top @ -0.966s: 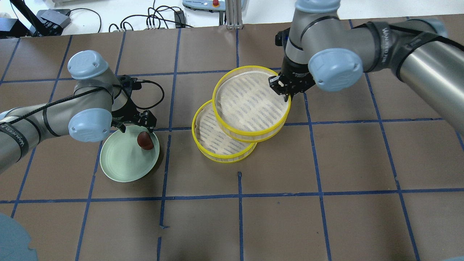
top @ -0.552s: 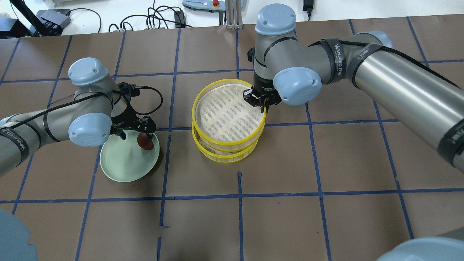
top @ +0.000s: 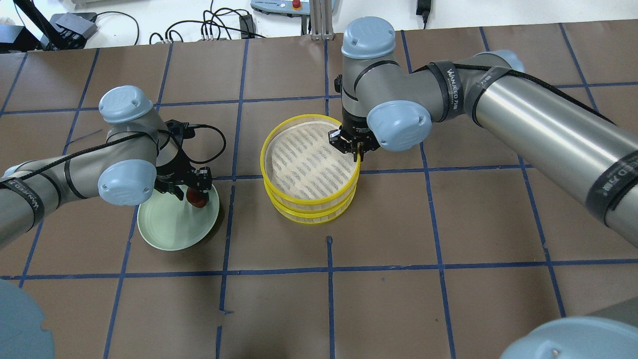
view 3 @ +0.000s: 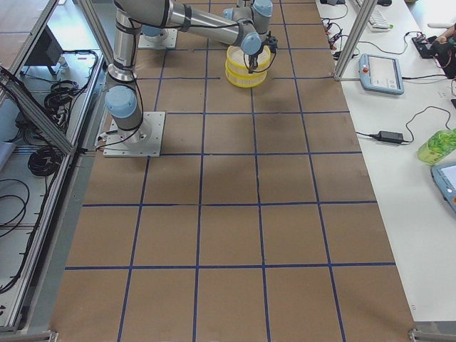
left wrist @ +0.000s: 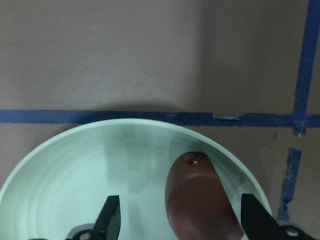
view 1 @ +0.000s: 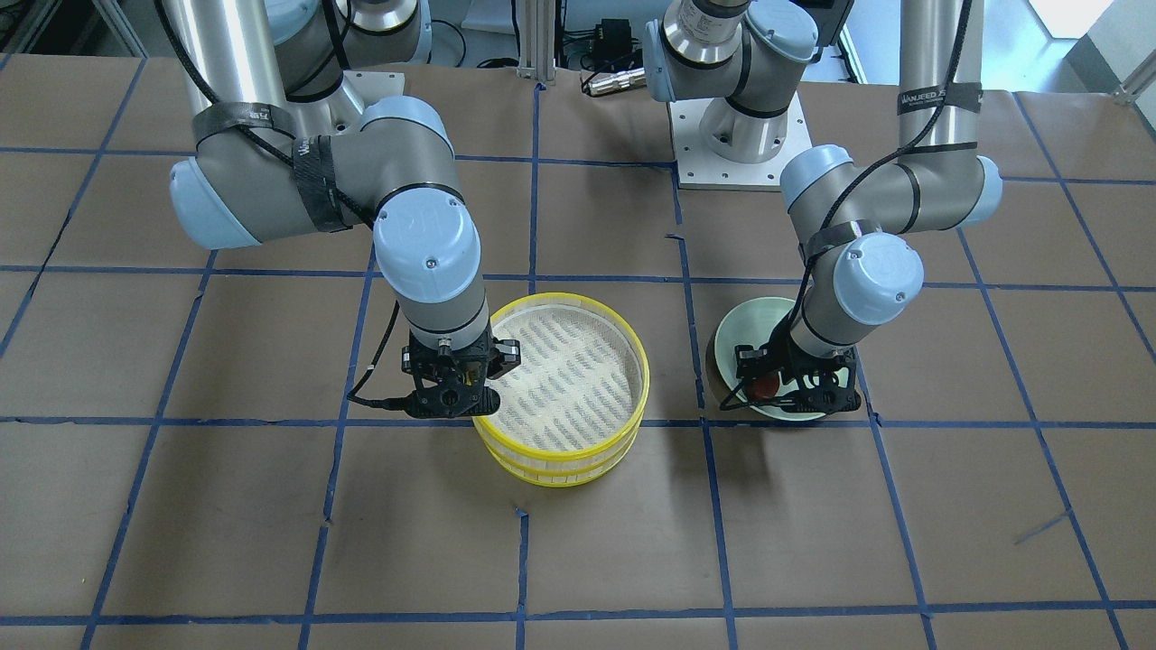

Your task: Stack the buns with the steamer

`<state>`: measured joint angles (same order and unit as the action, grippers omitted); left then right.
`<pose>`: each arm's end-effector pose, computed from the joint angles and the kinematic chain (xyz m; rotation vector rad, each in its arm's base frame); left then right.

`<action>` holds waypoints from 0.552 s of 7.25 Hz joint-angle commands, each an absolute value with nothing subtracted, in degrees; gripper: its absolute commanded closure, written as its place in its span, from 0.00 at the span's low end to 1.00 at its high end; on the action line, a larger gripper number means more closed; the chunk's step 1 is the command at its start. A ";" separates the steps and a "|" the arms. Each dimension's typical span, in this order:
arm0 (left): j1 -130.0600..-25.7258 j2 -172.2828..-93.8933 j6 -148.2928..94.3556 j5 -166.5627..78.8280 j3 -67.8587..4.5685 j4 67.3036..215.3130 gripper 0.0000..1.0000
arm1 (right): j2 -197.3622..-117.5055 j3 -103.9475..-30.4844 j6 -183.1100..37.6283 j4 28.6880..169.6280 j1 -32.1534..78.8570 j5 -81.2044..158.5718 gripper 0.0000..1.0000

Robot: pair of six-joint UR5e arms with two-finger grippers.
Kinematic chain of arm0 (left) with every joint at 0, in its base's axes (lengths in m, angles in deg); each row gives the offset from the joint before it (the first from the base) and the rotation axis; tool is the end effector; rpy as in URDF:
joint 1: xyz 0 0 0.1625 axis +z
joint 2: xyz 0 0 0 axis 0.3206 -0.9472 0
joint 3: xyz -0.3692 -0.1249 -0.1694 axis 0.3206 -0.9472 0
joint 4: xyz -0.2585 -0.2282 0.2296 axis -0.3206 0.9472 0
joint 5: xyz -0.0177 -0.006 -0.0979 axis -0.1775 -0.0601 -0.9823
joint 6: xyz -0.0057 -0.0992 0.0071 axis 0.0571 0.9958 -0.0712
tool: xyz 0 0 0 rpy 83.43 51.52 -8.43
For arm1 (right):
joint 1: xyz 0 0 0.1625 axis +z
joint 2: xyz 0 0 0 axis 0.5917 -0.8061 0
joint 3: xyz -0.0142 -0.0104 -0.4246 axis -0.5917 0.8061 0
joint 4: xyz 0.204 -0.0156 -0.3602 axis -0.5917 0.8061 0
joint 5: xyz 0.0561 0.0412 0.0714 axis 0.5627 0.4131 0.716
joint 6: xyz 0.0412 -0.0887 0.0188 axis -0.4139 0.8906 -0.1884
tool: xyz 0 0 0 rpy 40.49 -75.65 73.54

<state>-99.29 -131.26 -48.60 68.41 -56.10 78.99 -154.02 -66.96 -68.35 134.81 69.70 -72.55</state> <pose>-0.0480 -0.5170 0.1875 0.0672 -3.1299 -0.1965 0.3003 -0.5535 0.2724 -0.1039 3.1240 0.1141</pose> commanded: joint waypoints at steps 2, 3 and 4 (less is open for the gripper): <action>-99.64 -130.37 -46.80 68.28 -53.98 78.91 0.91 | -153.98 -67.12 -68.28 134.82 70.50 -72.49 0.97; -100.17 -128.98 -47.58 68.63 -51.88 79.17 0.98 | -153.81 -67.21 -68.28 134.82 70.68 -72.41 0.97; -100.35 -126.00 -47.76 68.46 -49.51 82.39 0.99 | -153.81 -67.21 -68.19 134.82 70.68 -72.58 0.93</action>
<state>-99.98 -128.83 -47.40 68.45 -52.23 79.87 -153.87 -67.17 -68.26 134.83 70.53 -72.47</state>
